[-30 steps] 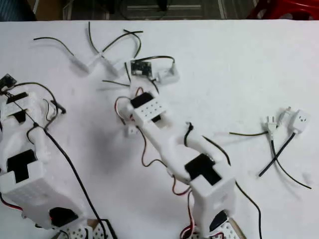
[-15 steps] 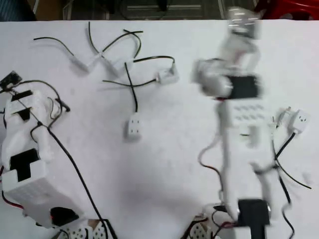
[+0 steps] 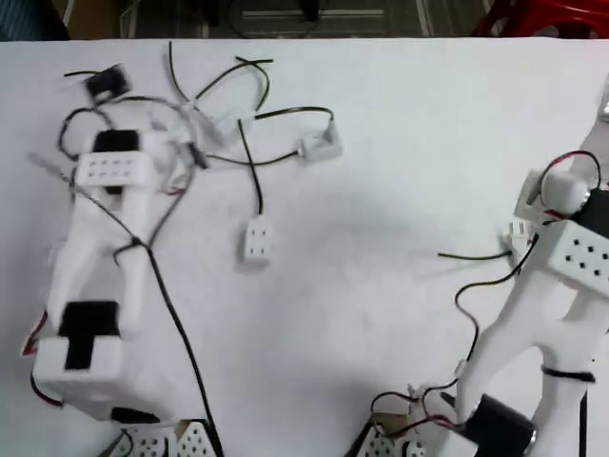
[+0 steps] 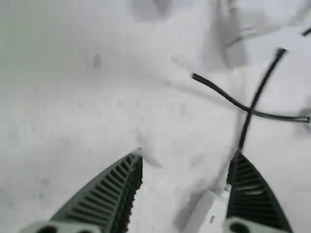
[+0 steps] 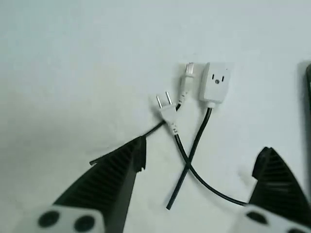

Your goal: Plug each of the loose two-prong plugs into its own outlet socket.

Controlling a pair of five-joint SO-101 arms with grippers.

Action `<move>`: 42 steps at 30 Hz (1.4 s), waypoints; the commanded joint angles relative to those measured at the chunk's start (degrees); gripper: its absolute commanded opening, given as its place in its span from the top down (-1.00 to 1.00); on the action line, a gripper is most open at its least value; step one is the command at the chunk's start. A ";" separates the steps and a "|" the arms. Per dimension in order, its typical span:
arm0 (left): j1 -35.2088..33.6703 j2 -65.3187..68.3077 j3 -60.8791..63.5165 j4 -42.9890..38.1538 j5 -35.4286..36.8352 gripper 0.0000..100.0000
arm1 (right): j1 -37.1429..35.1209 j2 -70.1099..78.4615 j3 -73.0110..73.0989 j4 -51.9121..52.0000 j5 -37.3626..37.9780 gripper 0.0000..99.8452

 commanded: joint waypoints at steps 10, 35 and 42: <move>1.80 -6.55 13.98 -17.58 -0.53 0.44 | 0.66 35.82 -6.07 -22.81 2.73 0.32; -3.56 -6.46 20.31 -28.92 -0.26 0.44 | -2.59 80.57 -65.32 19.82 11.78 0.91; -6.02 -6.46 19.87 -29.10 -0.18 0.44 | -7.43 67.30 -65.49 19.91 11.78 0.96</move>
